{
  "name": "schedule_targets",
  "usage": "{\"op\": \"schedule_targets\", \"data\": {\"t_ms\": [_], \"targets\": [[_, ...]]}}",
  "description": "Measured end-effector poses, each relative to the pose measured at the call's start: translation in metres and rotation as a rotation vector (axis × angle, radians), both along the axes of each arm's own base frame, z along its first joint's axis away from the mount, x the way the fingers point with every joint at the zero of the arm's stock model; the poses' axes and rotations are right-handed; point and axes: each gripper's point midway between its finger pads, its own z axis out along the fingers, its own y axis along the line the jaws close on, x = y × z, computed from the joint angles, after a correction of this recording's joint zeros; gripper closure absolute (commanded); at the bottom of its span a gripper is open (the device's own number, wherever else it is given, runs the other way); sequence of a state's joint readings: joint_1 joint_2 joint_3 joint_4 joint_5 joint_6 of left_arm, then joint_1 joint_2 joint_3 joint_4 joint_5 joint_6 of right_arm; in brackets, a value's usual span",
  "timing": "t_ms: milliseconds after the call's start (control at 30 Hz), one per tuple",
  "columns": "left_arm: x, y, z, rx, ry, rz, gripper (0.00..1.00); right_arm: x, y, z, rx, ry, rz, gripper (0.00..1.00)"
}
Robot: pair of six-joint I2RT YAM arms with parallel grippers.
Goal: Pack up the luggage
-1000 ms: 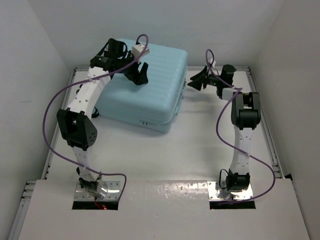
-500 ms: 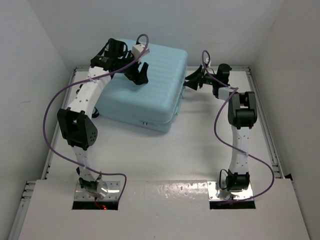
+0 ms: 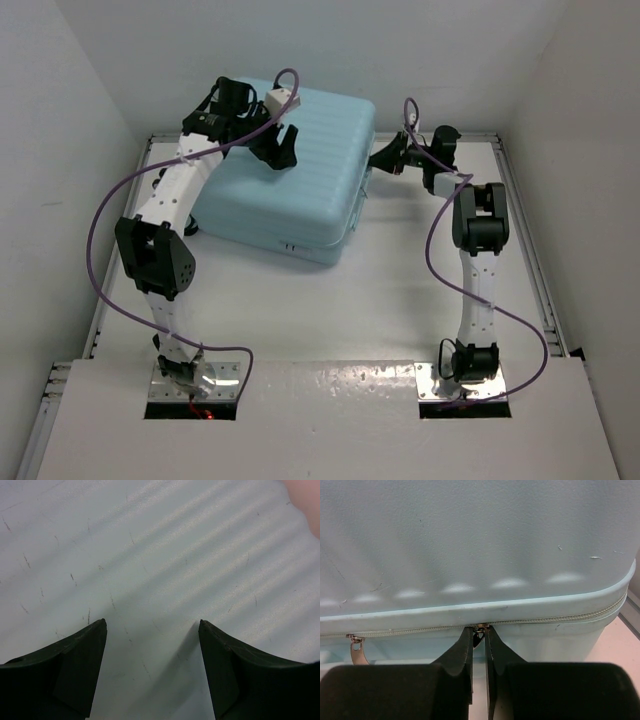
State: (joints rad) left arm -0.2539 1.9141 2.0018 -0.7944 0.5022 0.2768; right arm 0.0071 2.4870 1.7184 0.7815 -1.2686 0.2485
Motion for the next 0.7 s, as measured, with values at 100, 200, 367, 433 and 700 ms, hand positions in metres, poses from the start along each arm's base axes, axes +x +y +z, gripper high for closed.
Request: {"op": "schedule_targets", "data": {"t_ms": [100,200,367,433,700], "targets": [[0.0,0.0,0.0,0.006,-0.002,0.006,0.22,0.0,0.0,0.0,0.002,0.006,0.0,1.0],[0.001,-0.001,0.0,0.009,-0.007,0.008,0.22,-0.003,0.0,-0.001,0.005,0.002,-0.004,1.0],[0.002,-0.002,0.0,0.012,-0.008,0.017,0.22,-0.042,0.004,-0.002,0.018,0.041,0.011,1.0],[0.003,-0.002,0.0,0.014,-0.011,0.021,0.22,-0.071,0.014,-0.001,0.029,0.073,0.058,1.0],[0.002,-0.004,-0.001,0.022,-0.009,0.037,0.18,-0.169,0.039,0.005,0.072,0.227,0.1,0.89]]}}
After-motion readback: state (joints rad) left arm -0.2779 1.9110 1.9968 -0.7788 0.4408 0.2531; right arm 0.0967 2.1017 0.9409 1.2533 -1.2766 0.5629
